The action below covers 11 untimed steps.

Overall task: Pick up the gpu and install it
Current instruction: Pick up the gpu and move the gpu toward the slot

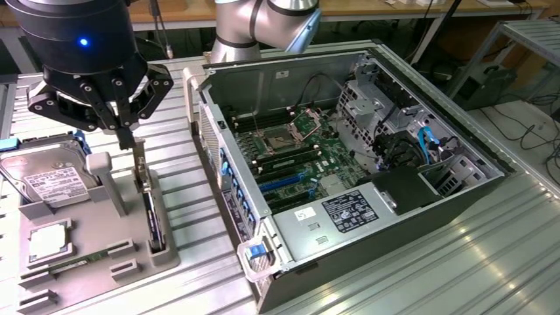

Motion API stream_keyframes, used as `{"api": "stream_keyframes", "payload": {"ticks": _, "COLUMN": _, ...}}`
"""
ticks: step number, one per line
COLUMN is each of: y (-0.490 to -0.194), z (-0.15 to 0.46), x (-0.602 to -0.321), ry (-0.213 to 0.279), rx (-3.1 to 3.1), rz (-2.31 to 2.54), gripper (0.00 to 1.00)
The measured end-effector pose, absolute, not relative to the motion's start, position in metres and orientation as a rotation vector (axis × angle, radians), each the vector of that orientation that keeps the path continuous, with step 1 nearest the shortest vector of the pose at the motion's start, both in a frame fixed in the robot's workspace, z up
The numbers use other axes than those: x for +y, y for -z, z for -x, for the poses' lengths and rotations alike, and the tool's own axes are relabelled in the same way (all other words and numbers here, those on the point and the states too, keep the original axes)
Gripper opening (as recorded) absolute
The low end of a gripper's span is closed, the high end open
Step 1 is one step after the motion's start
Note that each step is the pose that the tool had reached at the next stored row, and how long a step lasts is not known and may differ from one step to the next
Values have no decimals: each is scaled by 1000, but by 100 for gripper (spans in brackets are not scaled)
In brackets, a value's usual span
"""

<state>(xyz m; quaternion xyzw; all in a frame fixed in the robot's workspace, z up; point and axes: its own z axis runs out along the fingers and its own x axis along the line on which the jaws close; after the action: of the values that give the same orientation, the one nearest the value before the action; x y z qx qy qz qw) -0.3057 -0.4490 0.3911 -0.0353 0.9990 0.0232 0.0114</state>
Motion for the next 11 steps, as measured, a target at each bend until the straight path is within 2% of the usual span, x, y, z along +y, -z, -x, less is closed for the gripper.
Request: {"api": "stream_keyframes", "payload": {"ticks": 11, "y": -391, "z": 306, "x": -449, "ry": -72, "rx": 3116, "rz": 110, "gripper": 11}}
